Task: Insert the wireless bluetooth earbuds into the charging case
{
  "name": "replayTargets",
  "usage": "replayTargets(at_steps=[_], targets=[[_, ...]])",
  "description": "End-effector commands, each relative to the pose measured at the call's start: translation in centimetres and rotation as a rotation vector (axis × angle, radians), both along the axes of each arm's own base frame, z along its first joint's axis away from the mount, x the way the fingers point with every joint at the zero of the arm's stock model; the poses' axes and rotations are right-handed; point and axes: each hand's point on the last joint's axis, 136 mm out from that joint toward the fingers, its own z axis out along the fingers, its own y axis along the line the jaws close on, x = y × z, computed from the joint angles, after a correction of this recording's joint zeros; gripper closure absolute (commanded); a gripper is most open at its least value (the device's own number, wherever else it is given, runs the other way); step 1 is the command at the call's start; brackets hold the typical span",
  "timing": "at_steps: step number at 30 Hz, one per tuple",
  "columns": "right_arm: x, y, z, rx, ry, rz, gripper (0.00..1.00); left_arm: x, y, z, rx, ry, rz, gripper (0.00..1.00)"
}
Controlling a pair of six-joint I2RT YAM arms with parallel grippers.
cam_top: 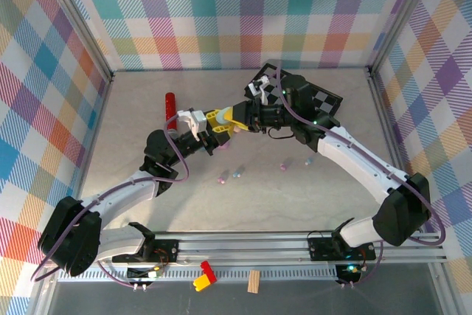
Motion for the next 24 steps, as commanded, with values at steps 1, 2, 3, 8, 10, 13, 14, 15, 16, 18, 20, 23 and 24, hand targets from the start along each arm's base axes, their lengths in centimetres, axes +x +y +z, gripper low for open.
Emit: replayTargets(at_steps=[1, 2, 3, 8, 10, 13, 14, 15, 16, 18, 20, 23, 24], targets=[[0.9, -1.2, 0.3, 0.001, -0.058, -0.073, 0.83, -1.1, 0.1, 0.7, -0.003, -0.035, -0.033, 0.47], [1.4, -1.8, -0.2, -0.014, -0.062, -0.108, 0.84, -0.9, 0.3, 0.5, 0.007, -0.023, -0.024, 0.38], [1.9, -2.5, -1.0, -0.035, -0.059, -0.147, 0.84, -0.8, 0.5, 0.2, 0.018, -0.014, -0.015, 0.32], [5.2, -7.2, -7.7, -0.159, 0.031, -0.363, 0.84, -0.6, 1.2, -2.8, 0.160, 0.075, 0.039, 0.04], [6.1, -8.6, -10.4, -0.212, 0.064, -0.413, 0.85, -0.4, 1.6, -3.8, 0.214, 0.103, 0.069, 0.00], [7.7, -10.1, -14.0, -0.278, 0.107, -0.463, 0.85, 0.1, 2.3, -5.6, 0.313, 0.152, 0.122, 0.00], [8.3, -10.5, -15.1, -0.299, 0.122, -0.474, 0.85, 0.4, 2.6, -6.1, 0.343, 0.167, 0.145, 0.00], [8.7, -10.7, -15.9, -0.314, 0.131, -0.483, 0.85, 0.7, 3.0, -6.6, 0.370, 0.187, 0.172, 0.00], [9.3, -11.0, -17.0, -0.333, 0.146, -0.494, 0.85, 1.3, 3.5, -7.0, 0.398, 0.210, 0.211, 0.00], [10.3, -11.4, -18.9, -0.366, 0.175, -0.516, 0.85, 1.9, 4.1, -7.7, 0.449, 0.233, 0.255, 0.00], [11.2, -11.5, -20.7, -0.388, 0.200, -0.519, 0.85, 2.2, 4.5, -8.3, 0.498, 0.247, 0.281, 0.00], [12.3, -11.3, -23.1, -0.429, 0.243, -0.514, 0.84, 2.6, 4.7, -9.0, 0.562, 0.263, 0.293, 0.00], [12.6, -11.2, -23.8, -0.440, 0.258, -0.513, 0.84, 2.6, 4.7, -9.4, 0.588, 0.267, 0.289, 0.00]])
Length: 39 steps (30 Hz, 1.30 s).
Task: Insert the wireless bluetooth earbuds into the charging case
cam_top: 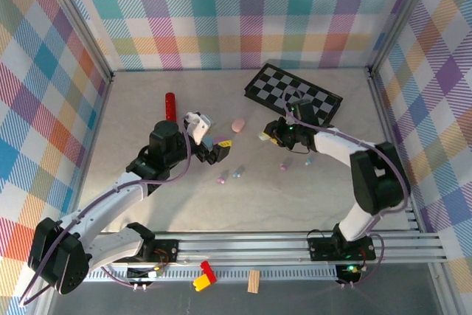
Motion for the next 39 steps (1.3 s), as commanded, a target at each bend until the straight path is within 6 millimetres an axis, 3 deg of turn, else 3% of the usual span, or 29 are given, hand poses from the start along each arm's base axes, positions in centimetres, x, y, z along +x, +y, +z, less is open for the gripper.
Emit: replayTargets(at_steps=[1, 6, 8, 16, 21, 27, 33, 39], targets=[[2.4, 0.5, 0.0, -0.012, -0.047, 0.007, 0.84, 0.5, 1.0, -1.8, 0.141, 0.040, 0.026, 0.00], [3.3, 0.6, -2.7, -0.033, 0.013, -0.011, 0.83, 1.1, 1.6, -2.5, 0.278, 0.055, 0.024, 0.00], [3.4, 0.4, -3.6, -0.038, 0.033, -0.022, 0.78, 1.4, 1.5, -2.9, 0.334, 0.066, 0.005, 0.00], [2.9, -1.7, -3.9, -0.081, 0.040, -0.063, 0.58, 3.5, 1.9, -6.2, 0.589, 0.112, -0.048, 0.00], [2.0, -3.8, -3.0, -0.129, 0.017, -0.099, 0.45, 5.2, 1.9, -9.2, 0.717, 0.198, -0.100, 0.00], [-0.1, -5.3, -0.7, -0.188, -0.047, -0.084, 0.33, 5.8, 2.1, -12.9, 0.818, 0.337, -0.200, 0.00], [-2.5, -6.5, 1.1, -0.213, -0.080, -0.077, 0.31, 7.4, 4.9, -15.3, 0.878, 0.536, -0.142, 0.00], [-3.9, -7.7, 2.5, -0.252, -0.110, -0.097, 0.31, 7.0, 7.0, -18.1, 0.892, 0.686, -0.141, 0.00]])
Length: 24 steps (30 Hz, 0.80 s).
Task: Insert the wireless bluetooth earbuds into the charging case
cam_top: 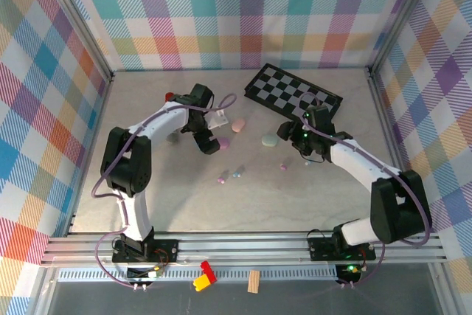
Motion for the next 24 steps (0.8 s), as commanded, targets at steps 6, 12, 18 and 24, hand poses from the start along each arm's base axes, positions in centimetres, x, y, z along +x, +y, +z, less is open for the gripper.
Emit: replayTargets(at_steps=[6, 12, 18, 24], targets=[[-1.4, -1.5, 0.1, -0.062, -0.001, -0.023, 0.31, -1.0, 1.6, -3.2, 0.040, 0.152, 0.071, 0.00], [-1.5, -1.7, 0.0, -0.071, 0.004, -0.024, 0.31, -0.7, 0.9, -4.3, 0.007, 0.146, 0.076, 0.08], [-1.5, -1.7, 0.2, -0.072, 0.001, -0.023, 0.31, -0.7, 0.9, -5.5, 0.006, 0.146, 0.053, 0.34], [-1.5, -1.8, 1.3, -0.078, -0.020, -0.021, 0.31, -1.2, 0.8, -5.9, 0.005, 0.172, 0.054, 0.51]])
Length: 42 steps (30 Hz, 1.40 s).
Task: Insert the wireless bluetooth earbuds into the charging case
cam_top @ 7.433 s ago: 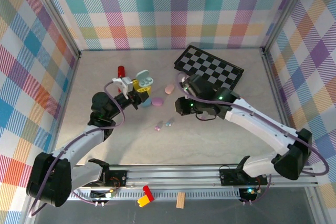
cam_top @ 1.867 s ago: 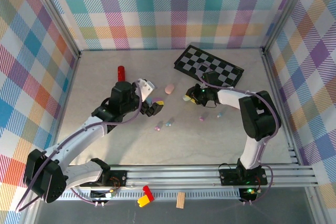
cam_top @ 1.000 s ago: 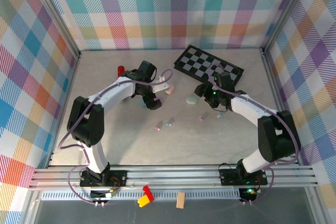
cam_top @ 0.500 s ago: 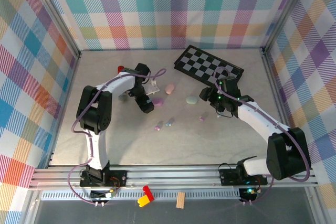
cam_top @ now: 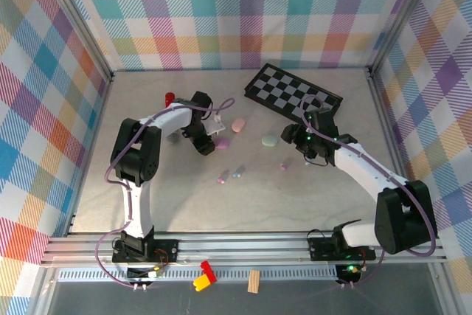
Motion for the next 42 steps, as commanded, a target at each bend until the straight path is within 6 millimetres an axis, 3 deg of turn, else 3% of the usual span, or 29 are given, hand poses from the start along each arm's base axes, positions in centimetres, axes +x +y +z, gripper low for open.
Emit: replayTargets(at_steps=[1, 9, 15, 21, 30, 42], targets=[[-0.3, -0.3, 1.0, -0.019, -0.023, 0.008, 0.31, -1.2, -0.1, -0.5, -0.019, 0.049, -0.006, 0.54], [-1.6, 0.7, 4.4, 0.034, -0.076, 0.097, 0.32, -2.4, -0.6, 3.7, -0.113, -0.067, -0.031, 0.58], [-3.4, 3.2, 6.7, 0.154, -0.100, 0.248, 0.32, -3.5, -4.3, 9.9, -0.374, -0.290, -0.117, 0.56], [-5.1, 5.5, 9.2, 0.270, -0.122, 0.376, 0.31, -6.0, -8.2, 14.0, -0.481, -0.425, -0.255, 0.55], [-7.2, 7.3, 9.9, 0.309, -0.110, 0.496, 0.30, -9.5, -15.1, 17.1, -0.588, -0.546, -0.433, 0.56], [-8.2, 8.6, 9.6, 0.349, -0.085, 0.559, 0.30, -11.2, -18.9, 17.5, -0.613, -0.541, -0.521, 0.56]])
